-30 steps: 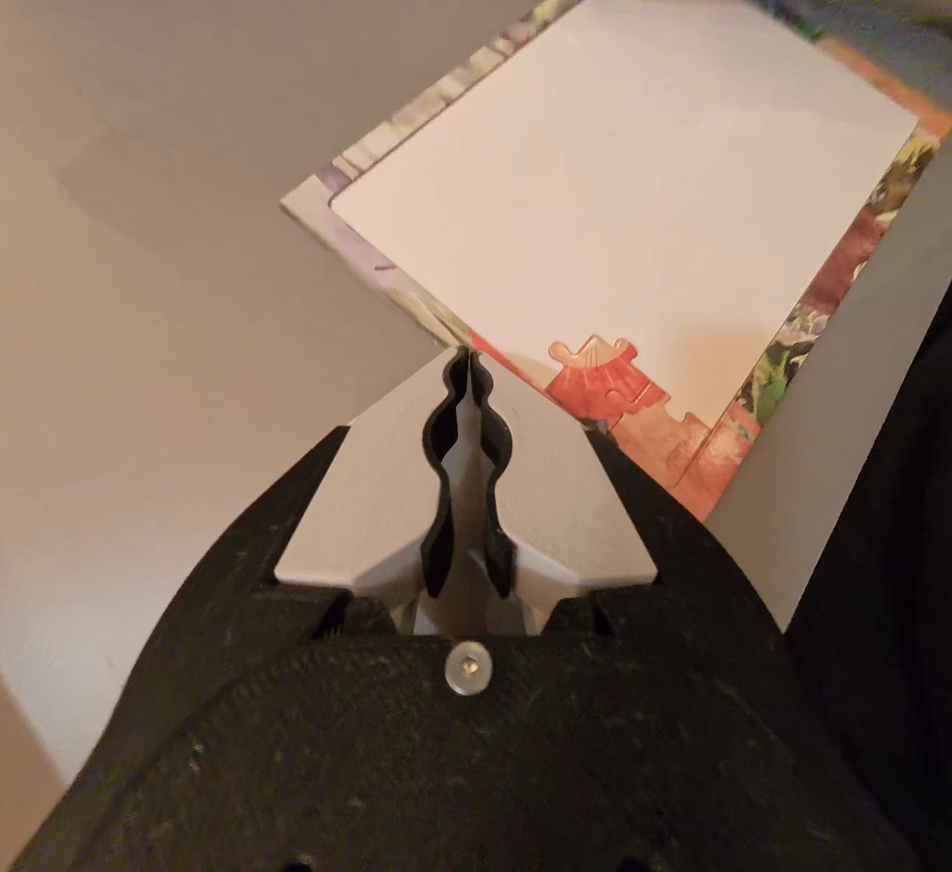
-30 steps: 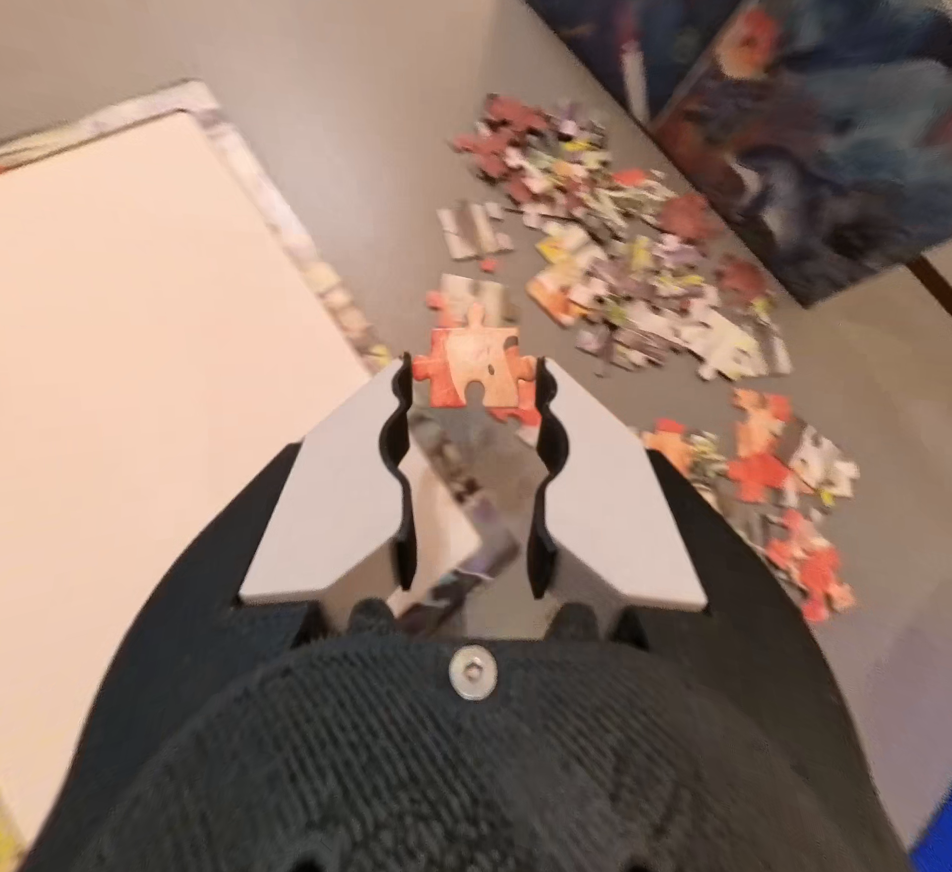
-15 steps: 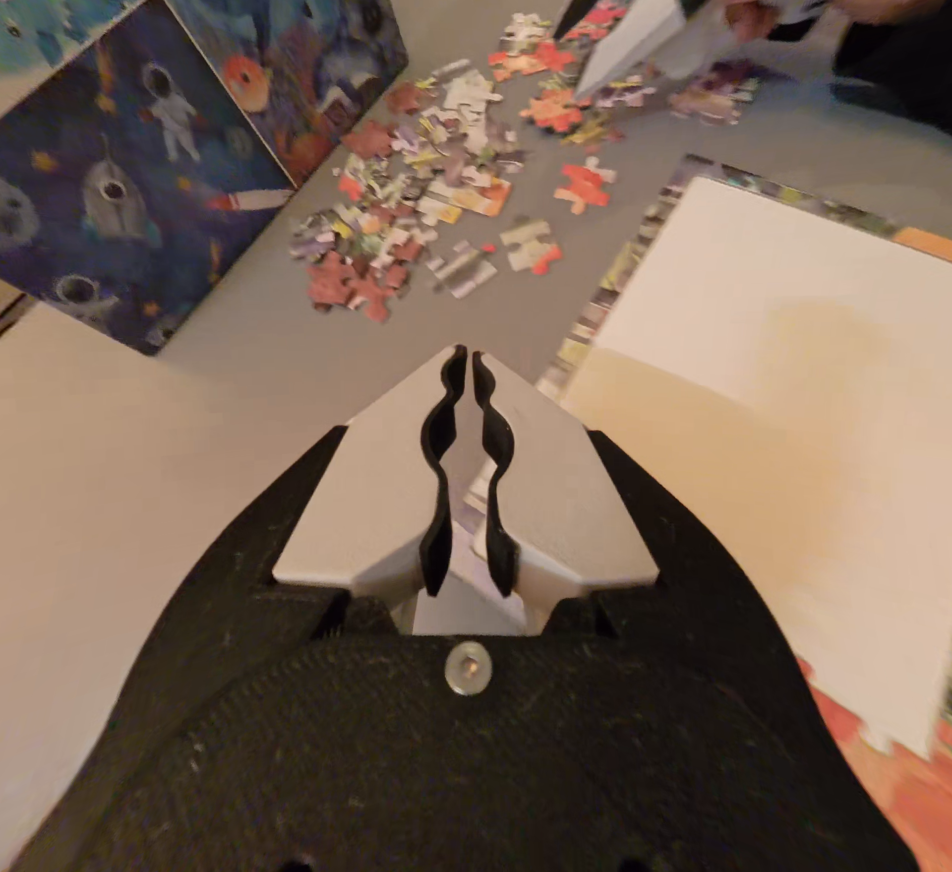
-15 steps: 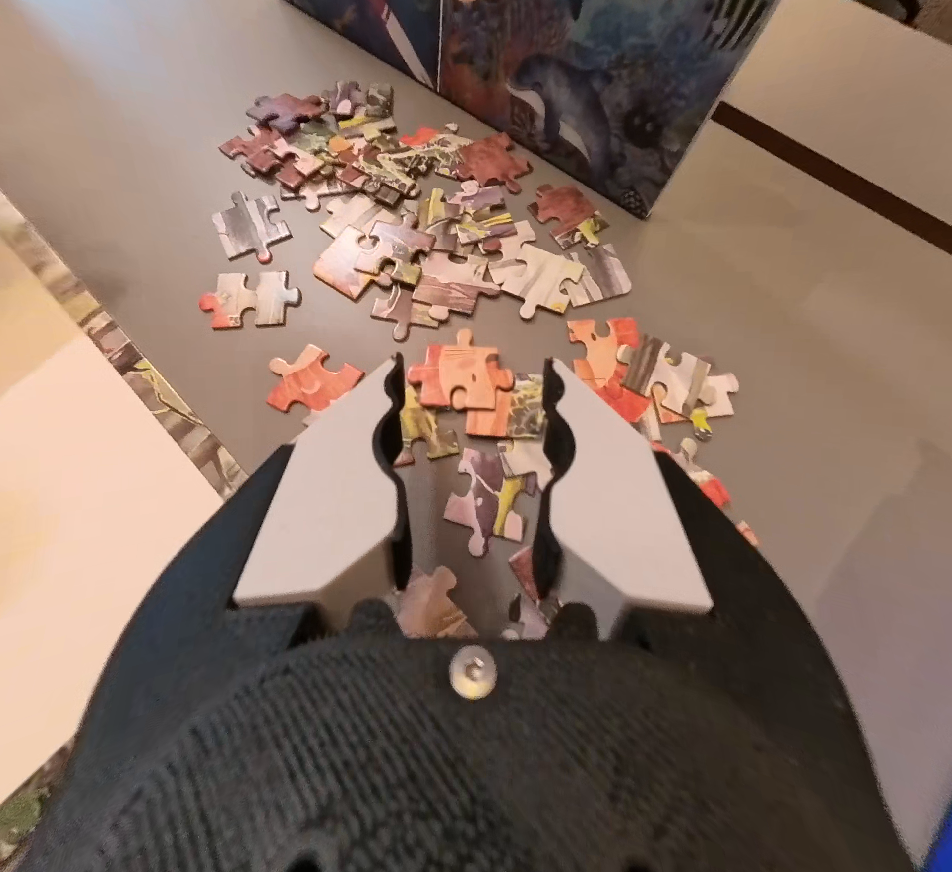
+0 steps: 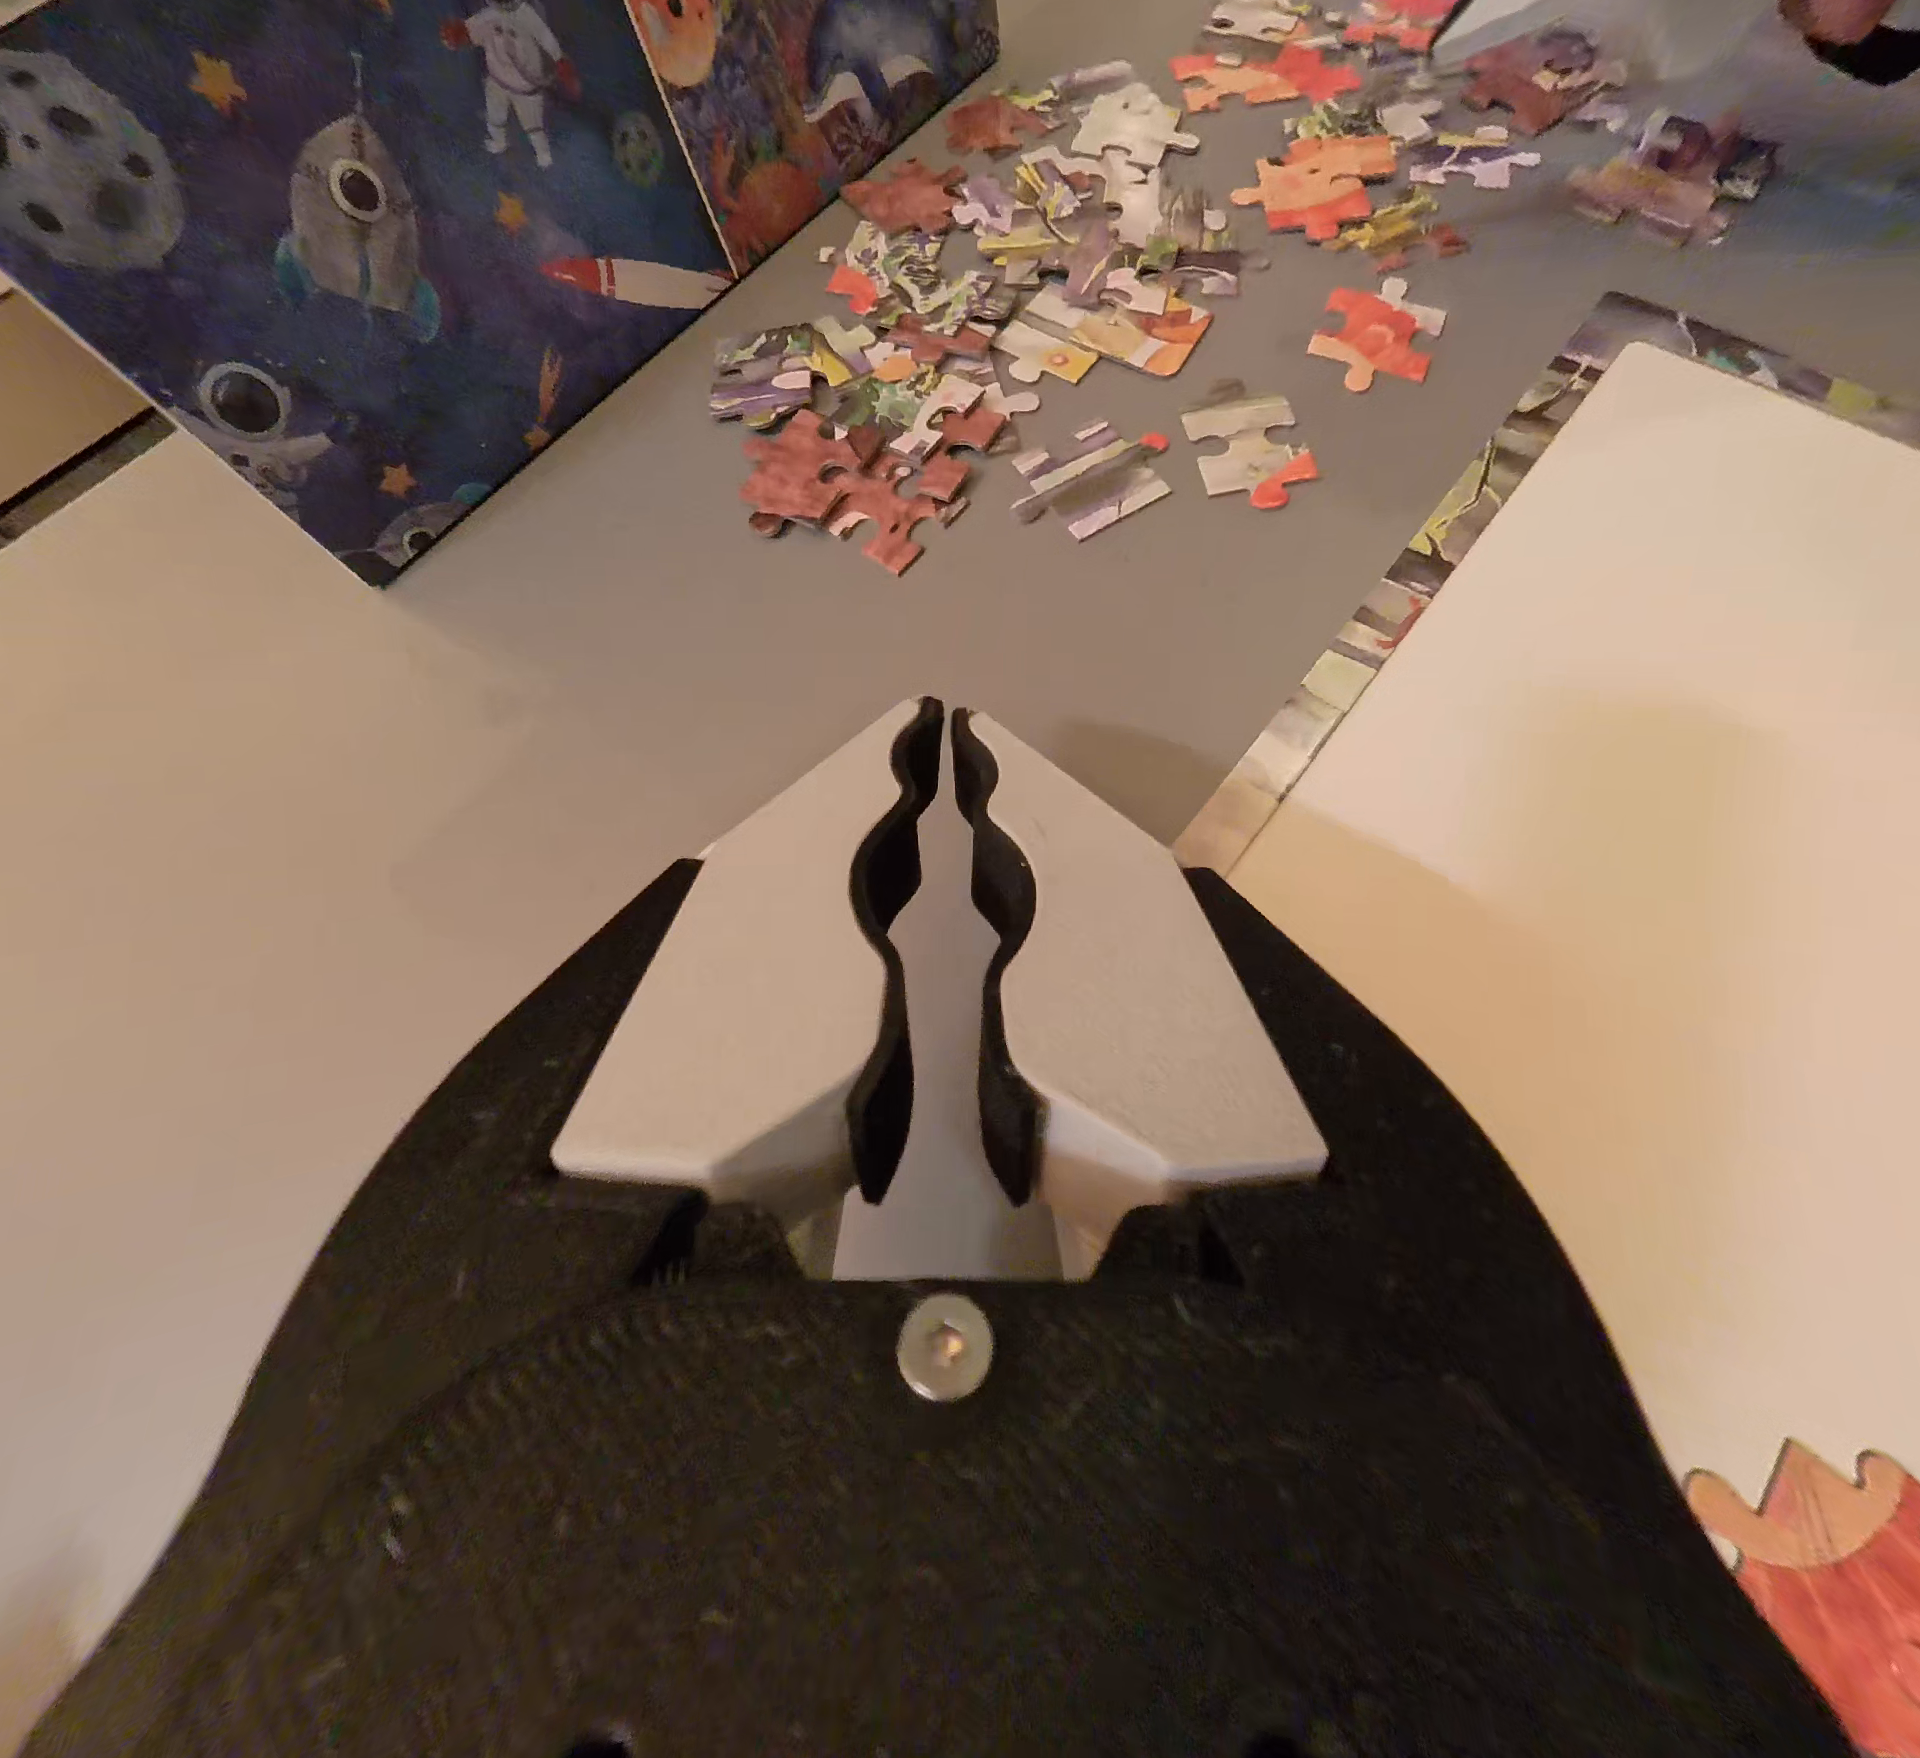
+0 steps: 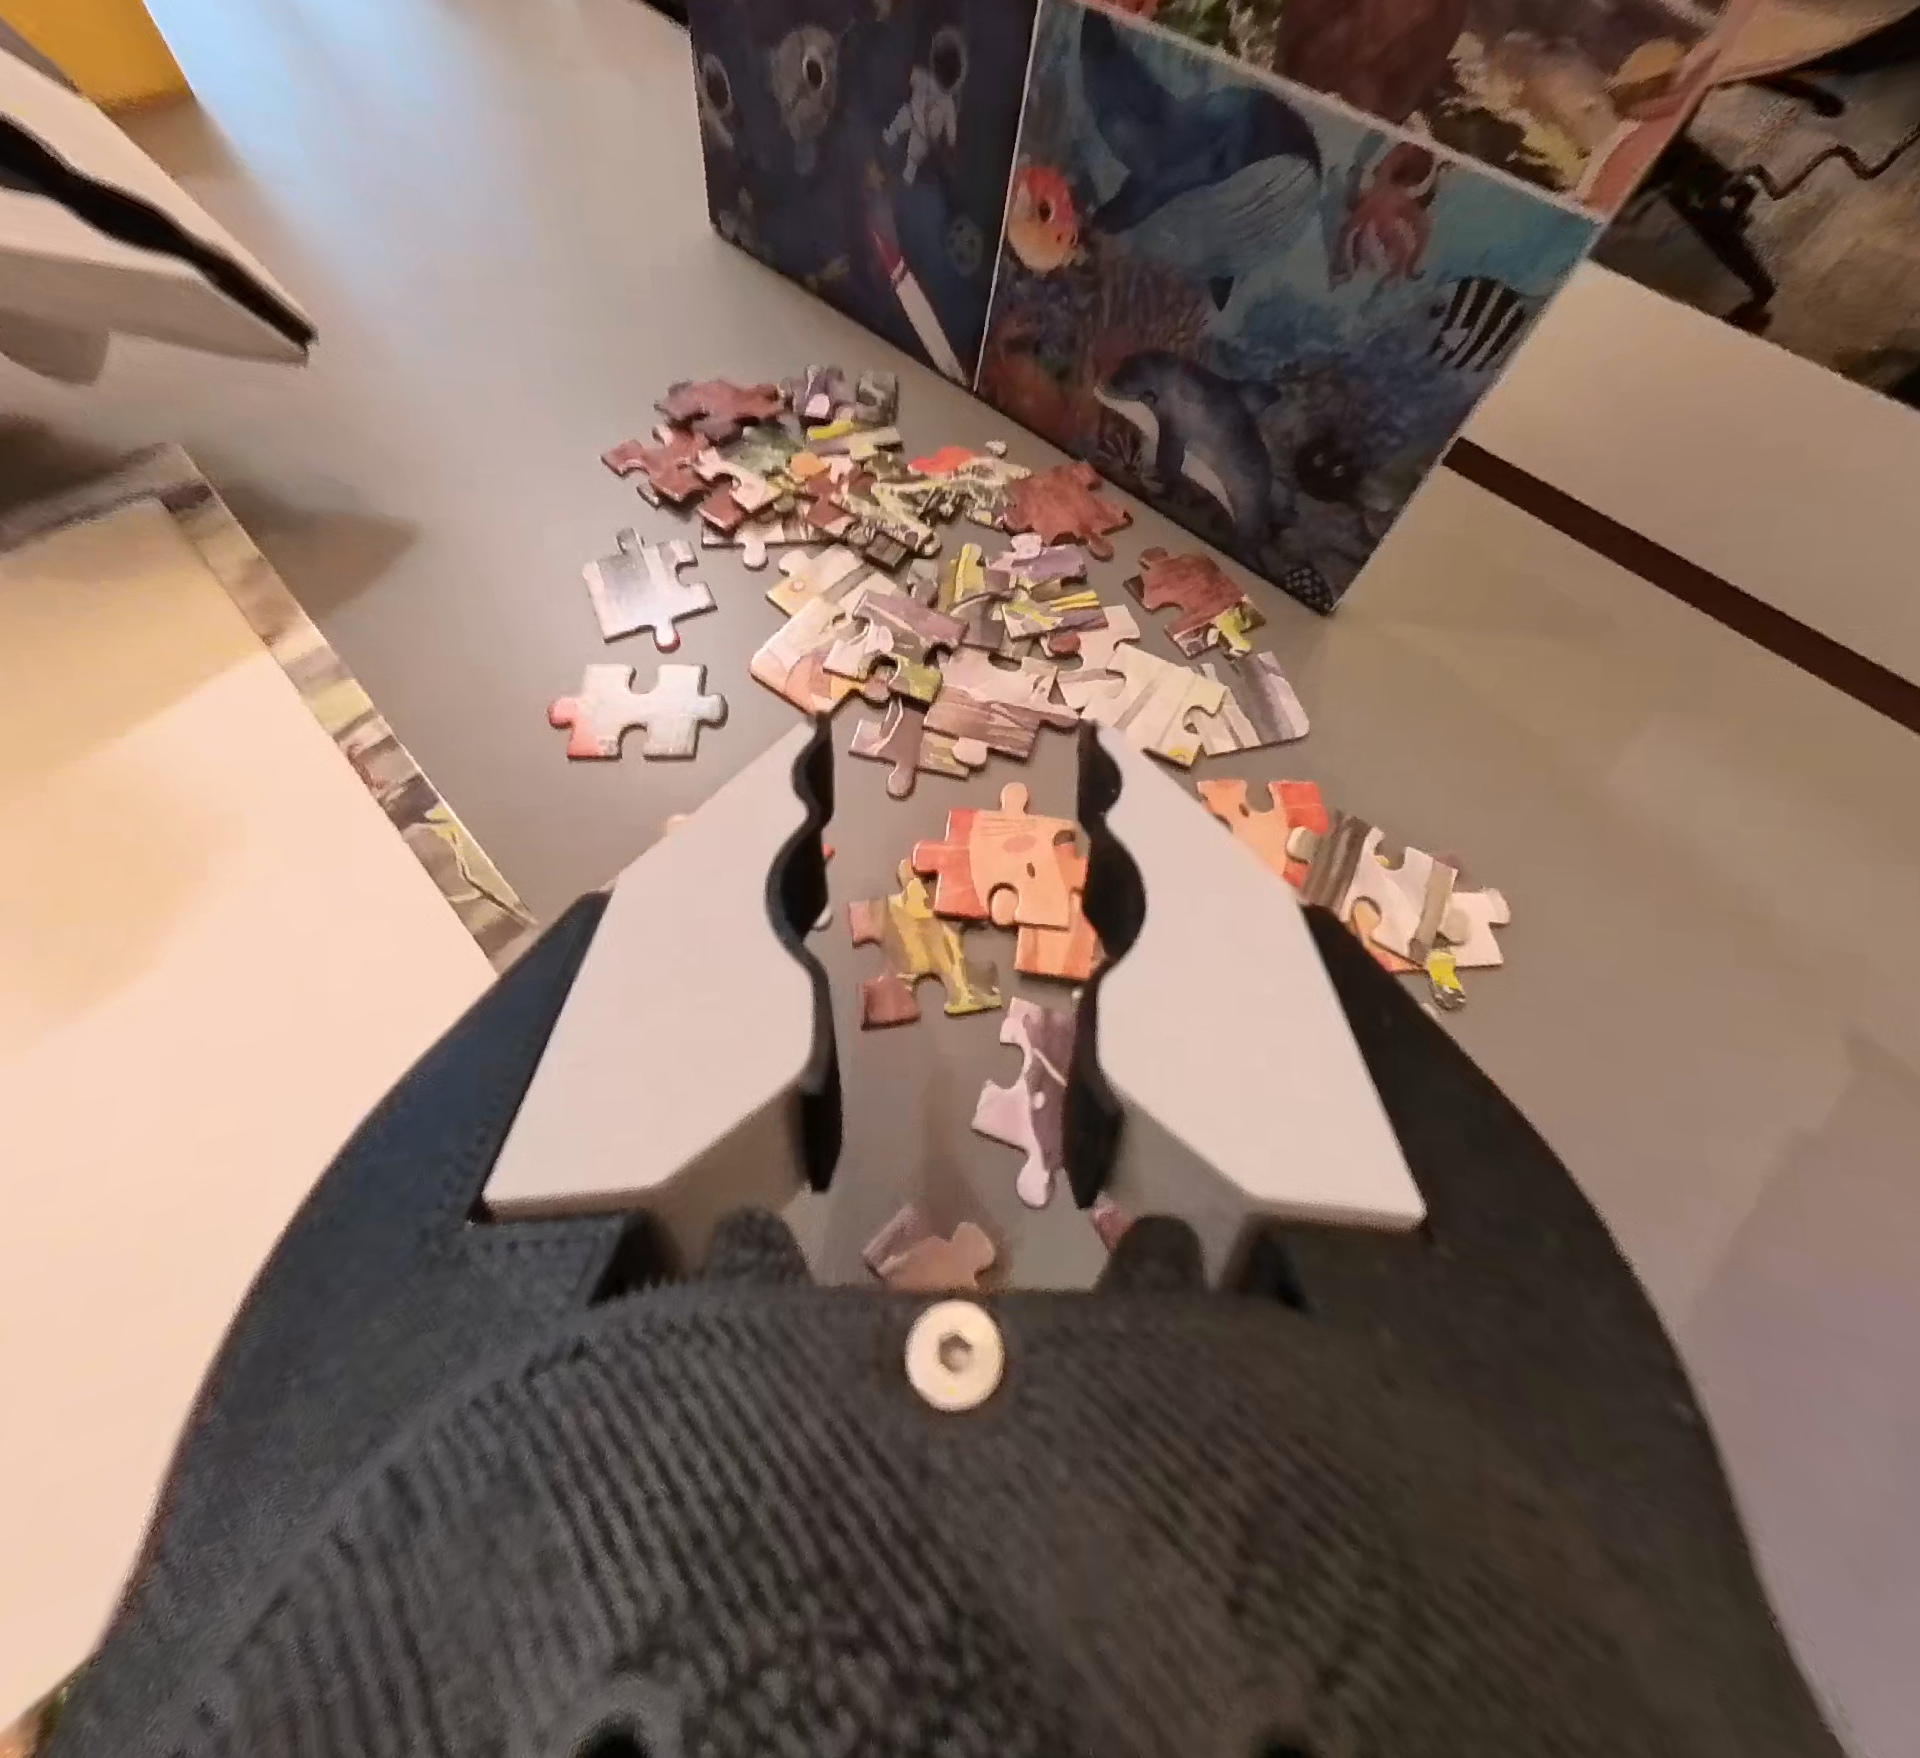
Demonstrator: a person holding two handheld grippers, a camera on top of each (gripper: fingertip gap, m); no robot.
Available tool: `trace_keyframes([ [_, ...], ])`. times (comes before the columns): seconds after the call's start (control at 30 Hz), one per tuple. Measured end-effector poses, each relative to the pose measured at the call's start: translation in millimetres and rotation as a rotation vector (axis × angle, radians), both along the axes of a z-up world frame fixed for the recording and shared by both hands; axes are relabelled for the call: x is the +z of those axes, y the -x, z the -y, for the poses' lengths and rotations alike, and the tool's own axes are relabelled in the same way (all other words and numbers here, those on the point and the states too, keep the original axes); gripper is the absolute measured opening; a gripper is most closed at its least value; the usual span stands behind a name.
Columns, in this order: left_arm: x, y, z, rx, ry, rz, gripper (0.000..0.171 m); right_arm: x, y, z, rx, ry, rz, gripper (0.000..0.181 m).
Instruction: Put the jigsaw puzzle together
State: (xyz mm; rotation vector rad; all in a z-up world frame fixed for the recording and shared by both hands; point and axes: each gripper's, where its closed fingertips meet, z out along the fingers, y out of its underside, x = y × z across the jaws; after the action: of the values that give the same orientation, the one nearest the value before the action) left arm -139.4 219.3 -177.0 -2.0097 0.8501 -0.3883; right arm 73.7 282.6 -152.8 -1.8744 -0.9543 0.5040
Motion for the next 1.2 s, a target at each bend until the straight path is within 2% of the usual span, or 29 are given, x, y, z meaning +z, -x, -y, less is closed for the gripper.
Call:
trace_keyframes([
  [0.17, -2.6, 4.0, -2.9, 0.01, 0.019, 0.033, 0.0, 1.8, -8.0, -6.0, -0.022, 0.026, -0.073, 0.044],
  [0.37, -12.3, 5.8, -4.3, 0.012, 0.036, 0.008, 0.001, -4.3, -18.3, -12.2, -0.062, 0.015, -0.005, 0.044],
  [0.43, -14.3, 7.3, -5.3, 0.016, 0.038, 0.003, 0.001, 6.8, -24.5, -12.9, -0.085, 0.029, -0.058, 0.042],
  [0.53, -16.4, 9.7, -5.9, 0.024, 0.06, 0.008, 0.0, 36.4, -40.0, -13.6, -0.12, 0.065, -0.251, 0.037],
  [0.63, -15.9, 12.1, -7.2, 0.035, 0.08, 0.036, 0.0, 48.4, -65.9, -20.4, -0.191, 0.015, -0.277, 0.028],
  [0.77, -15.3, 13.5, -8.2, 0.041, 0.098, 0.063, 0.001, 37.7, -80.9, -25.6, -0.24, -0.012, -0.167, 0.017],
  [0.87, -18.8, 15.6, -8.1, 0.044, 0.104, 0.036, 0.002, 25.3, -77.5, -25.9, -0.226, 0.034, -0.146, 0.012],
  [1.03, -21.3, 14.2, -7.3, 0.035, 0.106, 0.013, 0.002, 12.0, -89.1, -33.6, -0.281, 0.041, -0.081, 0.0],
  [1.2, -24.4, 13.1, -6.8, 0.03, 0.116, -0.007, 0.002, -2.9, -98.4, -41.4, -0.326, 0.08, -0.063, 0.0],
])
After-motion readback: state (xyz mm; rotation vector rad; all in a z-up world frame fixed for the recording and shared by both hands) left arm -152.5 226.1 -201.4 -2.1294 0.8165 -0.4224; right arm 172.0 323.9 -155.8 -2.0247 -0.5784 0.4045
